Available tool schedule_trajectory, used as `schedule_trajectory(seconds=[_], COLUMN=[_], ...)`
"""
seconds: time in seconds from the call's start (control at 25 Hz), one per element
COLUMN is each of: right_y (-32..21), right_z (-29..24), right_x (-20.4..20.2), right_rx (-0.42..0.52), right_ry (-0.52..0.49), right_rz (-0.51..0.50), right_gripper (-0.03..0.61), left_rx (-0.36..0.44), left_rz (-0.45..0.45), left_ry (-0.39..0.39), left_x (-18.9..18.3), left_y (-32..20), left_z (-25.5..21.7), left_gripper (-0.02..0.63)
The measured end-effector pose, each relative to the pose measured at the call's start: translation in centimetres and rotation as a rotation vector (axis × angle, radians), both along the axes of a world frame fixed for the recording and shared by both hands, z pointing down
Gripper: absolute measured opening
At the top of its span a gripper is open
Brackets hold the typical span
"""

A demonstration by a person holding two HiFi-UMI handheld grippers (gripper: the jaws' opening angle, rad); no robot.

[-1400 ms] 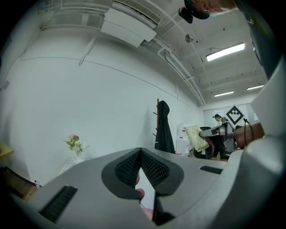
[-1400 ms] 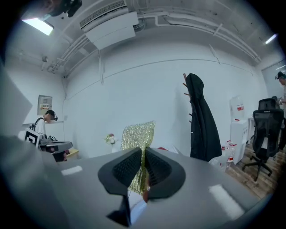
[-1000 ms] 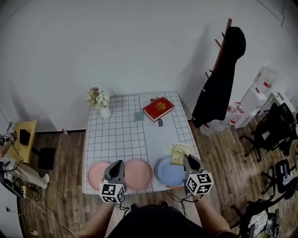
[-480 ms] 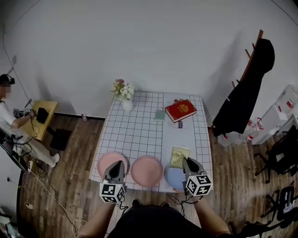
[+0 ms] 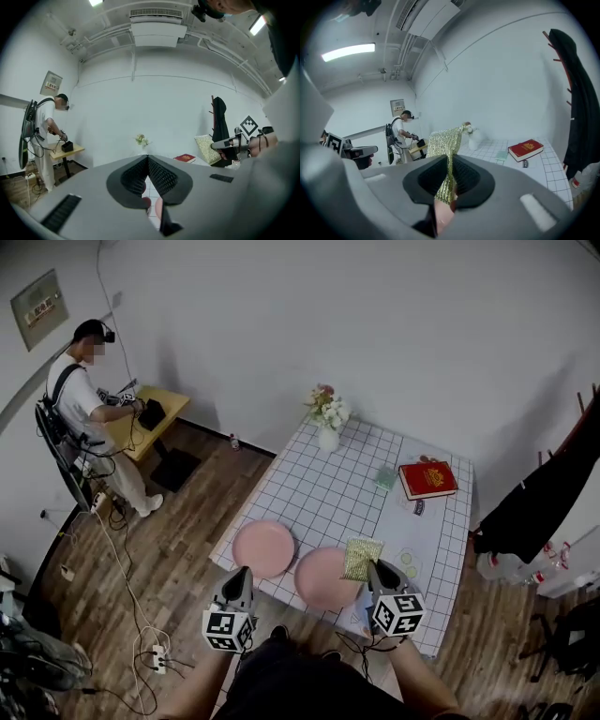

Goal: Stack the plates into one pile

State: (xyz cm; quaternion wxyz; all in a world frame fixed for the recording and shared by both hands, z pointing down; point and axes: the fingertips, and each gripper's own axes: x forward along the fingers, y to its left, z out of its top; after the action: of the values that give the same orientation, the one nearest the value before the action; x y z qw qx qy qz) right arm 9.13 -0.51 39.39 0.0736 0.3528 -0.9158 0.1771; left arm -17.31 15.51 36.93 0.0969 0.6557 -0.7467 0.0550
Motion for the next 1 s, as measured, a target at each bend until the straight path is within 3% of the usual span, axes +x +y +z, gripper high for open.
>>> schedule_trajectory(seconds=[0.24,0.52,0.76,1.0], right_y=[1.8,3.0,1.5,-0.2], right_z=[1.3,3.4,3.9,3.9], right_x=[-3.9,-5.9,-7.8,-12.5], right_rx=[-0.038,-0.085,-0.089,-0.099], right_ry=[-0.013,0.009,0.032,0.051], right_rz=[-0.097,-0.115,-0.039,0.061], right_gripper=[0.046,0.046,0.046,0.046], left_rx=[-0.035,-0.055,-0.016,-0.015], left_rz=[-0.111,-0.123,-0.036,0.095], left_ry=[0.009,0.005,0.026,0.047], left_x=[-1.7,-3.4,-6.9,-12.3], left_y=[4.7,5.7,0.6,-5.0], left_z=[0.7,2.2,2.4,2.4], left_gripper=[-0.005,-0.005,-0.005,-0.005])
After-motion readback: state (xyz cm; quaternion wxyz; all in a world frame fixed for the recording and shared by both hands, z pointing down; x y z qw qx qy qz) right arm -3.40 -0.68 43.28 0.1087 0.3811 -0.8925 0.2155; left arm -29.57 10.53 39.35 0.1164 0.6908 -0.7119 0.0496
